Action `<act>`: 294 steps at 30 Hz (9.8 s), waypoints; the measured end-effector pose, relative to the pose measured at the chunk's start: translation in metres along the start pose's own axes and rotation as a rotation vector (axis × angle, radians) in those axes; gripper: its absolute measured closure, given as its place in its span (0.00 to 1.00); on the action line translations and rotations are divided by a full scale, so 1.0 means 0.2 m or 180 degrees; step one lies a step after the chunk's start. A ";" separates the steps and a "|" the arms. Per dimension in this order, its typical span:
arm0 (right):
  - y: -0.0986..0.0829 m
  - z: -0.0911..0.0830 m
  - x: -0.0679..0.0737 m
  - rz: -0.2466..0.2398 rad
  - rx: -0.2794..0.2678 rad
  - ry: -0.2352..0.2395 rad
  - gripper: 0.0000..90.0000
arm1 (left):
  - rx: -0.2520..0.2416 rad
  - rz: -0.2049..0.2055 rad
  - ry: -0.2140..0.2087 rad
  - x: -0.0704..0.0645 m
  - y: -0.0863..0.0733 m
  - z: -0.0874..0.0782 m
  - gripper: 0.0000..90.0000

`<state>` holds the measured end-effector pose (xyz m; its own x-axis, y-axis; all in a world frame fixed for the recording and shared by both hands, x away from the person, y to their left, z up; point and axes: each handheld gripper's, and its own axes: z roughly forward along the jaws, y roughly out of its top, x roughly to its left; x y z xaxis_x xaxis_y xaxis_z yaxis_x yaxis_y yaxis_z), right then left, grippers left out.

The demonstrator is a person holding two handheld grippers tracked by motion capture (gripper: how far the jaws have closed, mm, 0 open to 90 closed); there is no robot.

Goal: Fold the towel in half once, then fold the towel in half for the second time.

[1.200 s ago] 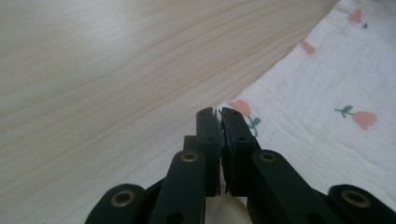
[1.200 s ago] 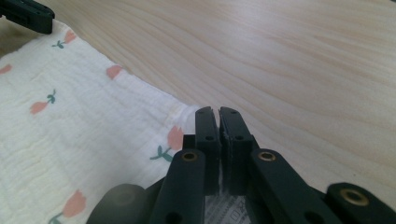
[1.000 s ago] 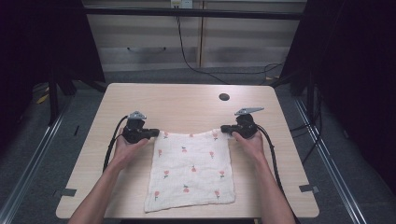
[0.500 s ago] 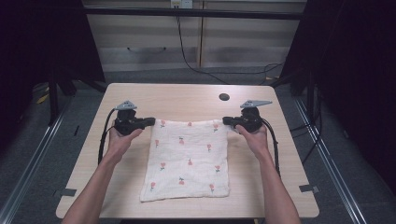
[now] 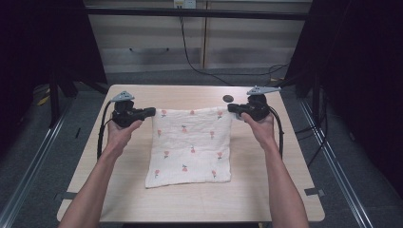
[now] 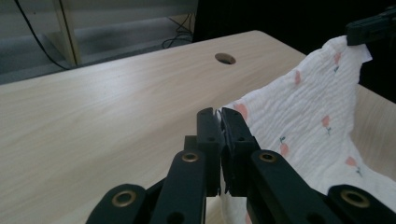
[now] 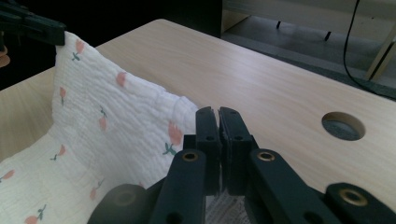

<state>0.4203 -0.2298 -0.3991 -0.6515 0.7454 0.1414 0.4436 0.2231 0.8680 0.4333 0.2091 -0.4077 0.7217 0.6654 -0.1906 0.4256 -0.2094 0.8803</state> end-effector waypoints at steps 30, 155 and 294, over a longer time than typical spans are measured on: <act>-0.29 -0.09 0.16 -0.0145 0.0041 0.0302 0.97 | 0.0017 0.0146 -0.0143 -0.13 -0.31 -0.12 0.97; -0.47 0.12 0.16 -0.0025 0.0660 0.0006 0.73 | 0.0725 -0.0018 -0.0111 -0.07 -0.46 0.07 0.70; -0.76 -0.14 0.59 -0.0398 0.1034 0.0975 0.99 | 0.0263 0.0463 -0.0158 -0.27 -0.37 -0.12 0.95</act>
<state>0.2589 -0.1932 -0.5020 -0.8424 0.4912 0.2215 0.4880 0.5211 0.7002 0.3495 0.2053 -0.4529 0.8041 0.5881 -0.0869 0.3567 -0.3605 0.8619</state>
